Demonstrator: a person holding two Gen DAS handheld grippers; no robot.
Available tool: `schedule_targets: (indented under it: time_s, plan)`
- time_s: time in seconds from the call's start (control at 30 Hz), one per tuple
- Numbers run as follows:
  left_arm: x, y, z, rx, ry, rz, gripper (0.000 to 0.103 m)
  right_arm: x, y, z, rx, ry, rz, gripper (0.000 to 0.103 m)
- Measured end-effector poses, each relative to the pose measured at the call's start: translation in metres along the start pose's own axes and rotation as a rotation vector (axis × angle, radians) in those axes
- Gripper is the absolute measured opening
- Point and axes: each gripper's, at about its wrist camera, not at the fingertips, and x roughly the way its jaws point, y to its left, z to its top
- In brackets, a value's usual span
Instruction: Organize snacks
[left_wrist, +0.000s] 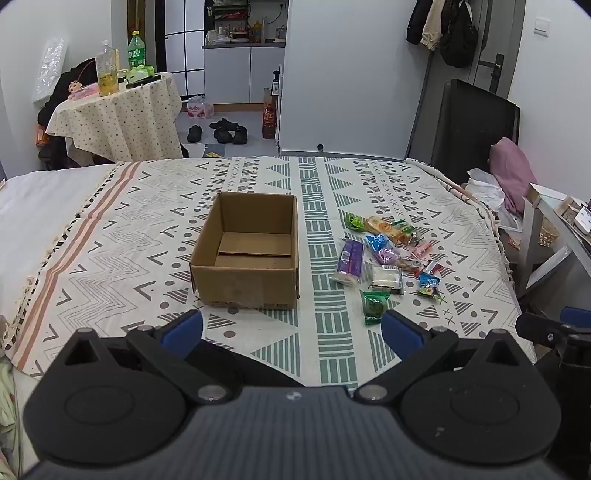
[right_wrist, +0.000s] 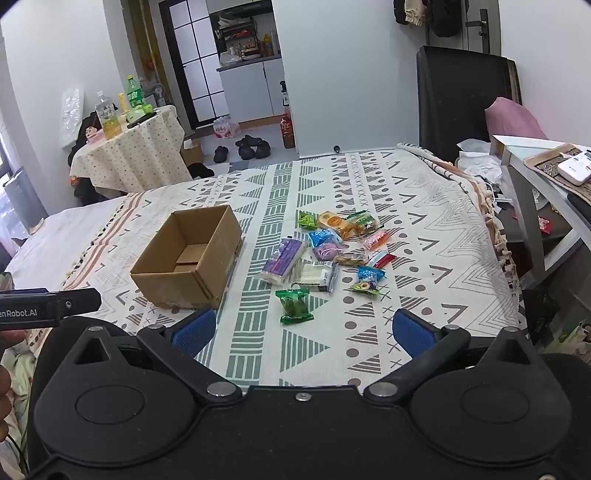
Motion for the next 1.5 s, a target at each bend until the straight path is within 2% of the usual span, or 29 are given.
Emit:
schedule_targets:
  time_s: [1.0, 1.5]
  plan:
    - [-0.0029, -0.0066, -0.0055, -0.010, 0.005, -0.011, 0.102, -0.0044, -0.0015, 0.0024, 0.000, -0.005, 0.000, 0.103]
    - [-0.0044, 0.0020, -0.0055, -0.020, 0.003, -0.005, 0.102, -0.0024, 0.0041, -0.0001, -0.011, -0.006, 0.006, 0.103]
